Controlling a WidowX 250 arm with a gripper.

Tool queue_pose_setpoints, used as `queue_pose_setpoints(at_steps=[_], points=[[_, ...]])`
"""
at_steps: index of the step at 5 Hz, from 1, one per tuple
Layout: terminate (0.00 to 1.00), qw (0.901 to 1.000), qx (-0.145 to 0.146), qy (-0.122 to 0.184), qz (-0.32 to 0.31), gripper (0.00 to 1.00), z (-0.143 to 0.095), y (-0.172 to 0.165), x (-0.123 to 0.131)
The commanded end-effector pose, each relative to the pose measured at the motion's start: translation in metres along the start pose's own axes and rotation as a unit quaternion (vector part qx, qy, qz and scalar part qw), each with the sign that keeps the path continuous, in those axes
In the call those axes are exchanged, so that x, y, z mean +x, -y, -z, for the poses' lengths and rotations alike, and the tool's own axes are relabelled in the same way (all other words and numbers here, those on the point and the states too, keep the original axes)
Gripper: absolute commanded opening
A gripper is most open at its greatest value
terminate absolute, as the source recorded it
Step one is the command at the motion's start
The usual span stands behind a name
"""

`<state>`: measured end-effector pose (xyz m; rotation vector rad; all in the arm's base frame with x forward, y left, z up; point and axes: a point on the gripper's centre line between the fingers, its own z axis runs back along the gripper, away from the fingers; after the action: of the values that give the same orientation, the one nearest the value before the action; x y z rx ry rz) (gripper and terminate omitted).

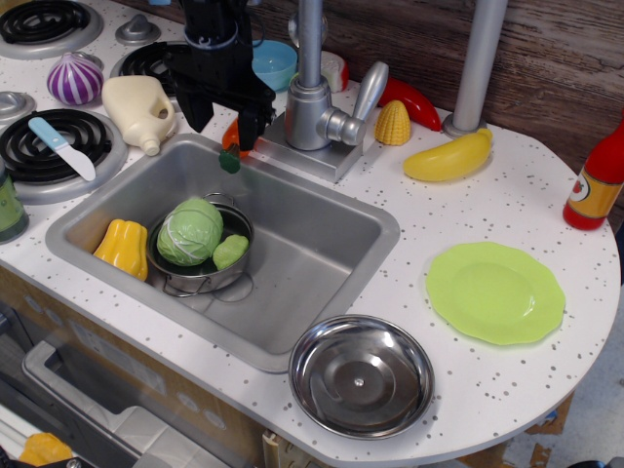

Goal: Put carrot on plate

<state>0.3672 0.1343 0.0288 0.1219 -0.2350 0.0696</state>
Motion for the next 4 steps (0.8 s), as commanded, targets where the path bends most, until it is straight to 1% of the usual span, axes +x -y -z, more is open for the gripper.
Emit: queue_pose_setpoints(at_steps=[1,2,3,4], points=[[0.00,0.9996,0.002,0.029,-0.004,1.00,0.003,-0.007,0.005],[0.00,0.9988,0.007,0.047,-0.013,1.00,0.018,-0.007,0.006],[0.00,0.9996,-0.002,0.025,-0.013,0.00,0.011,-0.006,0.008],[0.00,0.9998,0.007,0.015,-0.014,0.00,0.001,-0.006,0.007]])
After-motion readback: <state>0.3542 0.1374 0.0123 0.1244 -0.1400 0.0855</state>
